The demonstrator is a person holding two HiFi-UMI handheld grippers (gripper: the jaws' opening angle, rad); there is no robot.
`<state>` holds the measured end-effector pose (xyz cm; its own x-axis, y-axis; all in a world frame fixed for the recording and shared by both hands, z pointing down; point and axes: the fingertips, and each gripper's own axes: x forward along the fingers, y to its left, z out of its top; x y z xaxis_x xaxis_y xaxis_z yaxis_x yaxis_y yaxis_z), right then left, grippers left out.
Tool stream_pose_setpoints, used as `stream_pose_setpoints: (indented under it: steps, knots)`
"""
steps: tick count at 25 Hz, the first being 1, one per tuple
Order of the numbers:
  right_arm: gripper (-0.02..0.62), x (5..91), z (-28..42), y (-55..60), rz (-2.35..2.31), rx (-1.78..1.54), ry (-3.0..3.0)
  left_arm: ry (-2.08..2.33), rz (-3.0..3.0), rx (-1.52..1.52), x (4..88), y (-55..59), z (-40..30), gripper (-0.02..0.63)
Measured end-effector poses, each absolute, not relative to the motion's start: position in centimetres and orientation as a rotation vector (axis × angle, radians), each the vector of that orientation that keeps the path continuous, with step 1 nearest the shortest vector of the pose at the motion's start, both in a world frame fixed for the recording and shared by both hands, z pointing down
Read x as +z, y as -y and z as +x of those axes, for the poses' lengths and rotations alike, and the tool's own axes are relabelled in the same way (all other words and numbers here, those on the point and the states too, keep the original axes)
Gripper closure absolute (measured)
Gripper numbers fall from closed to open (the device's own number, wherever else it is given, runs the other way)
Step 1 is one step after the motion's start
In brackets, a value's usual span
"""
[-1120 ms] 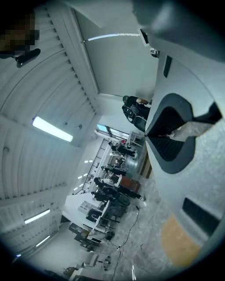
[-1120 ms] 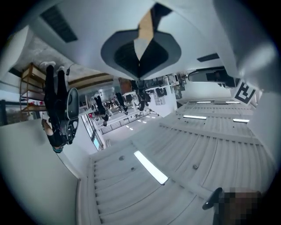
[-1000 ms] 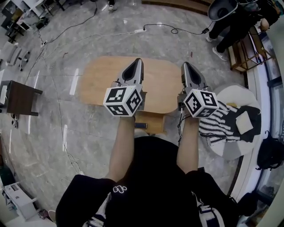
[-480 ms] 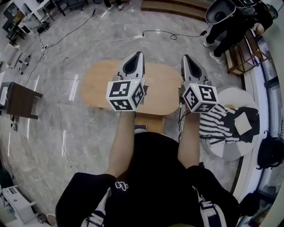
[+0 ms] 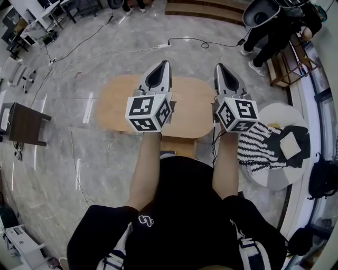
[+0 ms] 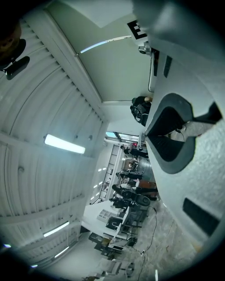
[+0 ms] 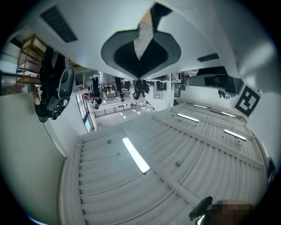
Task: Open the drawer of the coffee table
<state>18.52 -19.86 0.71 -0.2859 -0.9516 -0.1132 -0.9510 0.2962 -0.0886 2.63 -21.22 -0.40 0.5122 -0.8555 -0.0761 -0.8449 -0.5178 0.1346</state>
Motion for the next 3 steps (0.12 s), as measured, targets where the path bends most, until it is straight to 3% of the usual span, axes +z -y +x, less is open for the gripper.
stream_pose_setpoints:
  steps: [3]
  knots:
    - [0.584, 0.71, 18.58, 19.99, -1.777, 0.006, -2.410, 1.499, 2.666, -0.204, -0.26, 21.38, 3.15, 0.595]
